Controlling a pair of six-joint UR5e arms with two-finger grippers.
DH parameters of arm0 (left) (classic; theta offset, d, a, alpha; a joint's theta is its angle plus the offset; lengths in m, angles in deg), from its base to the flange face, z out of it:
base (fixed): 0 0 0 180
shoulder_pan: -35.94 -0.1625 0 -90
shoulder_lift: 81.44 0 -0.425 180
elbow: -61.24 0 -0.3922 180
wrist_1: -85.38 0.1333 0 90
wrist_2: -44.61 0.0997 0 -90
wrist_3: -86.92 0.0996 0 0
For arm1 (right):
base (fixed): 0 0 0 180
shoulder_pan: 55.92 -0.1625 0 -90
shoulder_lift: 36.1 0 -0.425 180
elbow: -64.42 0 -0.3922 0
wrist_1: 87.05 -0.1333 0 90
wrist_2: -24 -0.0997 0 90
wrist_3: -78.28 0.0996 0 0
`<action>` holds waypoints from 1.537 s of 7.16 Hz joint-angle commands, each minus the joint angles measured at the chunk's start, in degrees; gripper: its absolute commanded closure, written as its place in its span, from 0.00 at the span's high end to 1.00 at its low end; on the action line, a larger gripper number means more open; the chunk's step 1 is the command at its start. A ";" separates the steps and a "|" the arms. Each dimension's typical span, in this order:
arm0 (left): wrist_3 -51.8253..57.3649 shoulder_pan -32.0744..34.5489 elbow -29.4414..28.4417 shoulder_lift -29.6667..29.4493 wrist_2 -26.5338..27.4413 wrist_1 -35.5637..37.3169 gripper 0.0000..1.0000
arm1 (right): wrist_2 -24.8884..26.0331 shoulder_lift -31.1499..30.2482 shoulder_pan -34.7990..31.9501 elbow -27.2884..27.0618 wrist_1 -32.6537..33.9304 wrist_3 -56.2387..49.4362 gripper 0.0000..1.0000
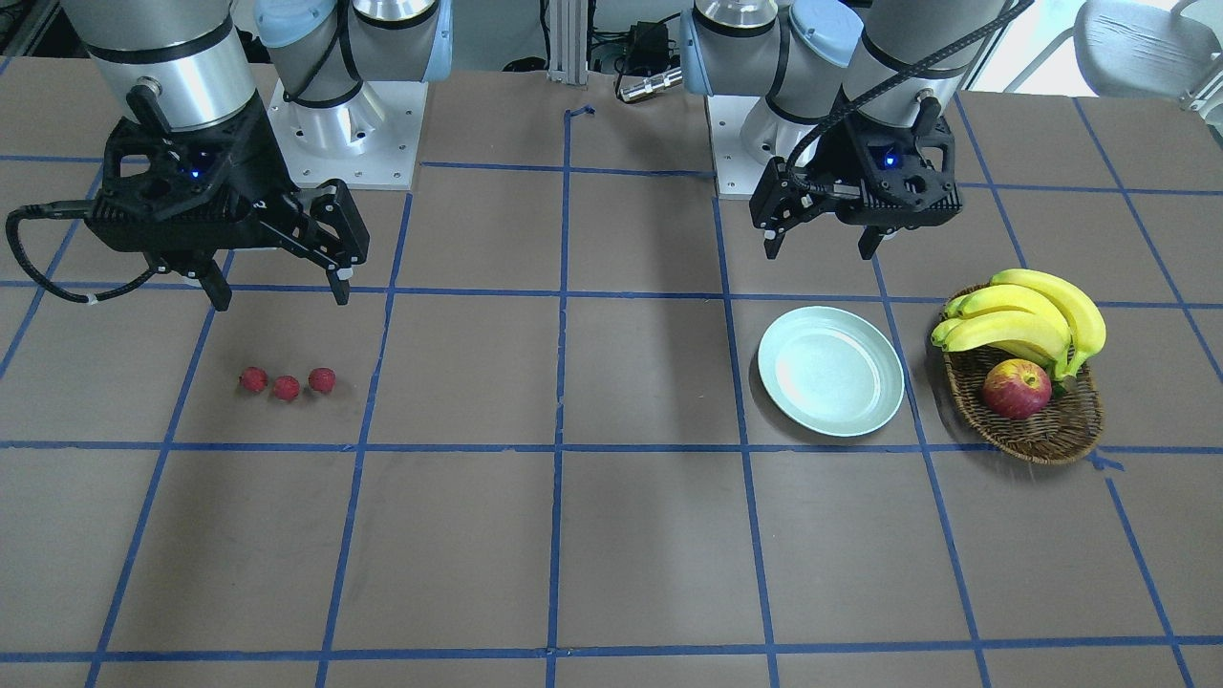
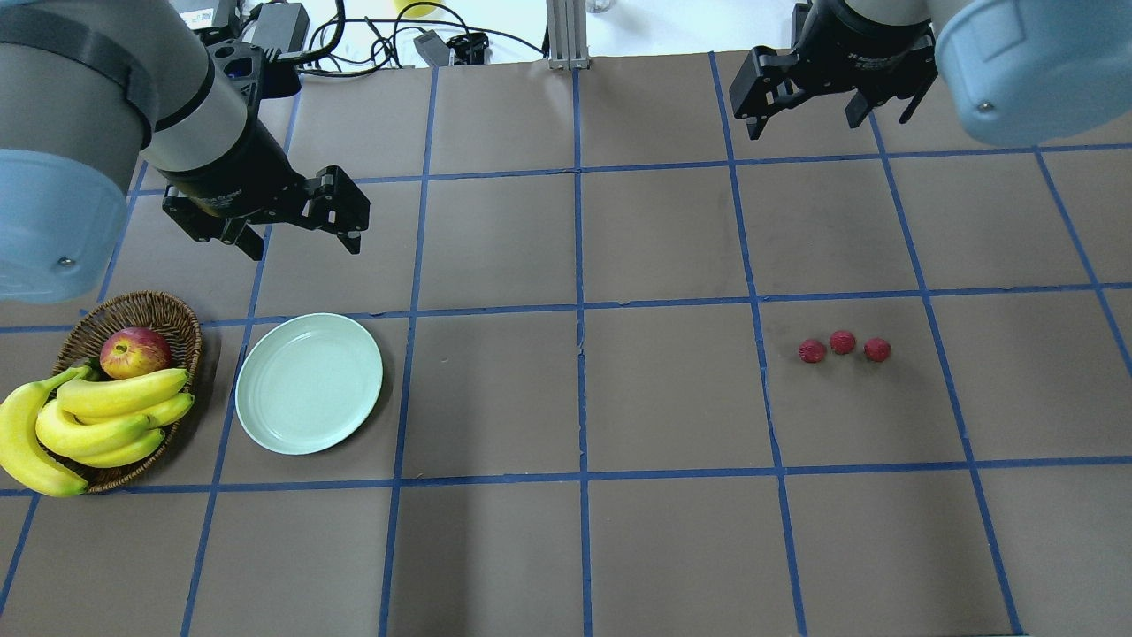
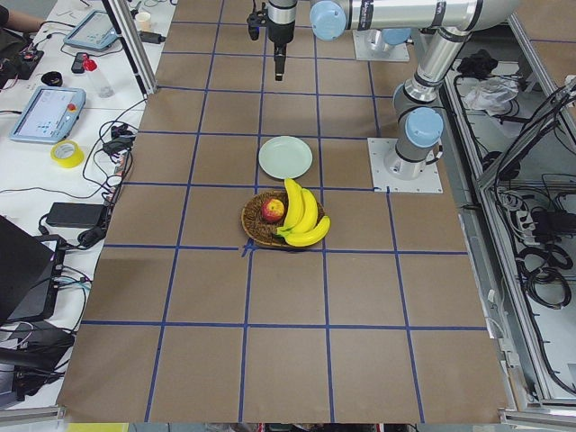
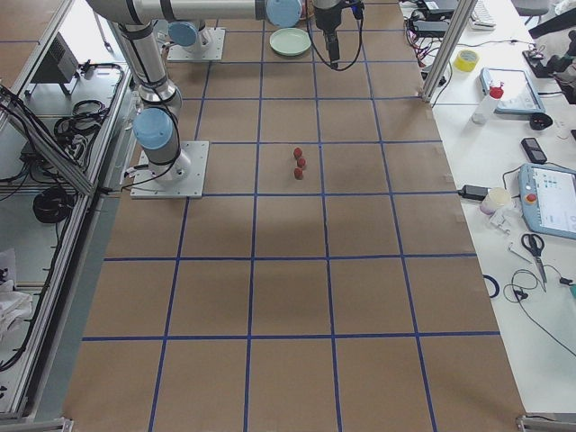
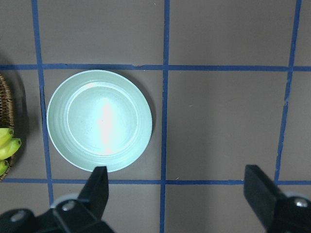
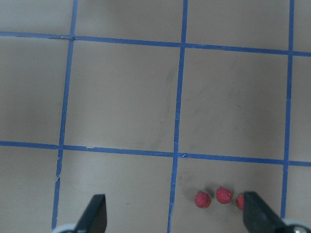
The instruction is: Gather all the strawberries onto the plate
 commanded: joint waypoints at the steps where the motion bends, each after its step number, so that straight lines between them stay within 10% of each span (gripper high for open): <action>1: 0.00 0.00 0.05 -0.08 -0.08 0.54 1.00 | 0.10 -0.08 0.07 -0.33 0.04 0.05 1.00; 11: 0.09 0.00 1.36 0.35 0.79 0.28 1.00 | 0.09 -0.44 -0.02 0.54 -3.30 -0.12 1.00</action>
